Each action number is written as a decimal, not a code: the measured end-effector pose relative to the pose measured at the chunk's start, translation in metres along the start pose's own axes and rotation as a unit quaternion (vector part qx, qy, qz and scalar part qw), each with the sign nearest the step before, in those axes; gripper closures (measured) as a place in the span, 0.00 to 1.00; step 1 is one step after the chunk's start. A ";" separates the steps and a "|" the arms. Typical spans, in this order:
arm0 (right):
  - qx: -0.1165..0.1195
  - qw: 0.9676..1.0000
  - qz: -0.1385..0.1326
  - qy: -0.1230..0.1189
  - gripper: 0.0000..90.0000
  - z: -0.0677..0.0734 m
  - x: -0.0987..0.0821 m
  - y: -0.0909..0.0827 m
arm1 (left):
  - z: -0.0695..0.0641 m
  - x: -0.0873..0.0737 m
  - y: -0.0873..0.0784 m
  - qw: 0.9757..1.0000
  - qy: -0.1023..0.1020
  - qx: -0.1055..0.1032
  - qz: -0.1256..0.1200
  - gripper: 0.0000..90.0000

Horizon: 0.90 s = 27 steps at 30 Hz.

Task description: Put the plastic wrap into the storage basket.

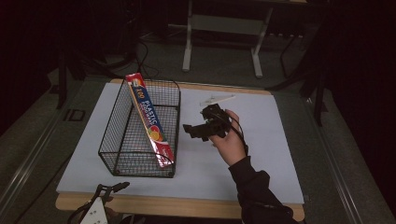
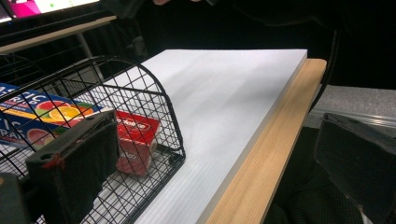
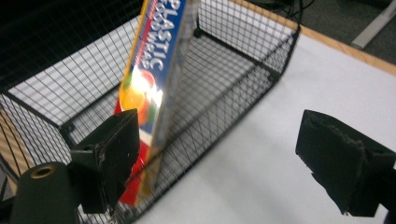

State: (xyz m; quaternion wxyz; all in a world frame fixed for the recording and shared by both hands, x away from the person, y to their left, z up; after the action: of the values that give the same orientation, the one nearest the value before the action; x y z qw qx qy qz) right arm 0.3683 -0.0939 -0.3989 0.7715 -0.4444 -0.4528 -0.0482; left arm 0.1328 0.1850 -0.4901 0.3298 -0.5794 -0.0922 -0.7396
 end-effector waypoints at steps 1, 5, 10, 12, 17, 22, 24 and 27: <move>-0.001 1.000 -0.003 0.000 0.15 -0.003 -0.003 -0.002 | 0.000 0.000 0.000 1.000 0.000 0.000 0.000 0.01; -0.009 1.000 -0.012 0.005 0.15 -0.017 -0.019 -0.008 | 0.000 0.000 0.000 1.000 -0.001 0.002 0.000 0.01; -0.017 1.000 -0.015 0.011 0.17 -0.031 -0.043 -0.012 | 0.000 0.000 0.001 1.000 -0.001 0.001 0.002 0.01; -0.030 0.999 -0.013 0.007 0.17 -0.036 -0.052 -0.013 | -0.001 0.000 0.001 1.000 0.001 0.002 0.003 0.01; -0.031 0.999 -0.013 0.017 0.16 -0.045 -0.075 -0.019 | 0.000 -0.001 0.001 1.000 -0.002 0.002 0.005 0.01; -0.036 0.999 -0.001 0.024 0.16 -0.051 -0.097 -0.023 | -0.001 -0.001 0.001 1.000 -0.001 0.002 0.005 0.01; -0.035 0.999 -0.004 0.031 0.16 -0.054 -0.104 -0.025 | -0.001 -0.001 0.001 1.000 -0.002 0.003 0.005 0.01; -0.039 0.999 -0.007 0.033 0.16 -0.058 -0.115 -0.029 | -0.001 -0.001 0.001 1.000 -0.003 0.004 0.005 0.01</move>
State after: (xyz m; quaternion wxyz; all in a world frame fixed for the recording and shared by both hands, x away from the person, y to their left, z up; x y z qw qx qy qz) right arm 0.3253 -0.1915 -0.4769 0.7679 -0.4693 -0.4276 -0.0858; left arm 0.1329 0.1845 -0.4917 0.3357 -0.5808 -0.0927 -0.7358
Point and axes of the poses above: each handheld gripper's, and its own axes: y roughly forward along the jaws, x roughly out of its top, z roughly to its left, the point moved 2 cm from there along y, roughly forward along the jaws, and after that the axes turned 7 degrees about y, right-handed, at the moved point
